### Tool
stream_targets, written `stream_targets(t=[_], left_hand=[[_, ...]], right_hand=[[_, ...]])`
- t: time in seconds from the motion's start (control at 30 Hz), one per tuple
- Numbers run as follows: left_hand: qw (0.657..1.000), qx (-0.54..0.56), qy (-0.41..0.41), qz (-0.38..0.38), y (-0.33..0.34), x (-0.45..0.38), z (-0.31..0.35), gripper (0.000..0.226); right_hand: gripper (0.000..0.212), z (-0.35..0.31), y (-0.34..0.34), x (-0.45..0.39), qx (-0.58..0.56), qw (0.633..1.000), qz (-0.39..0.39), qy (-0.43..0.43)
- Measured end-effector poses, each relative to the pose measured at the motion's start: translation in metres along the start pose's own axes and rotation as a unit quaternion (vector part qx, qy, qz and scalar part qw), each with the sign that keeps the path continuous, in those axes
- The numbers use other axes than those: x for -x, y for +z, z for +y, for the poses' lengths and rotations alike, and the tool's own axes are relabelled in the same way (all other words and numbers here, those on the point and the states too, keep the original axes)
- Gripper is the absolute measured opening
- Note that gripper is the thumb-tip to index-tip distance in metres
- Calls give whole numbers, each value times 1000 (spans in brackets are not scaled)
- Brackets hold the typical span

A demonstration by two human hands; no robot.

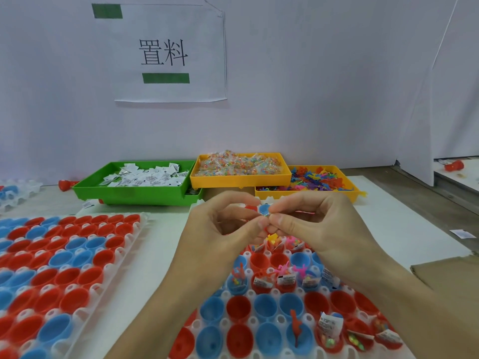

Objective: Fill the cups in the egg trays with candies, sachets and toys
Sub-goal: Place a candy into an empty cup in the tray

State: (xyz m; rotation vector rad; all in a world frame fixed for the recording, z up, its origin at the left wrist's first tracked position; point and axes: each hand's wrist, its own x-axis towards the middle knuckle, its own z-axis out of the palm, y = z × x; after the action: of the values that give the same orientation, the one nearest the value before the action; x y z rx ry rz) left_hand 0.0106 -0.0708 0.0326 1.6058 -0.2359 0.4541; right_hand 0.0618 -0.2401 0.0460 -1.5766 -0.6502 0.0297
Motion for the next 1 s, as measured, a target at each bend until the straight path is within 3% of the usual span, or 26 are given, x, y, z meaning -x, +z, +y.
stream_targets(t=[0.23, 0.47, 0.7, 0.83, 0.93, 1.0], left_hand=[[997, -76, 4, -30, -3, 1, -5, 19], [983, -179, 31, -3, -2, 3, -5, 9], [959, -264, 105, 13, 1, 5, -1, 14], [947, -291, 140, -1, 1, 6, 0, 22], [946, -296, 128, -13, 0, 5, -2, 10], [952, -287, 100, -24, 0, 5, -3, 18]], right_hand=[[15, -3, 0, 1, 9, 1000, 7, -19], [9, -4, -8, -1, 8, 999, -39, 18], [26, -3, -11, -2, 34, 995, -69, 61], [11, -2, -13, -2, 41, 994, -75, 70], [10, -2, -14, -2, 37, 993, -83, 79], [10, -3, -14, -2, 35, 992, -89, 87]])
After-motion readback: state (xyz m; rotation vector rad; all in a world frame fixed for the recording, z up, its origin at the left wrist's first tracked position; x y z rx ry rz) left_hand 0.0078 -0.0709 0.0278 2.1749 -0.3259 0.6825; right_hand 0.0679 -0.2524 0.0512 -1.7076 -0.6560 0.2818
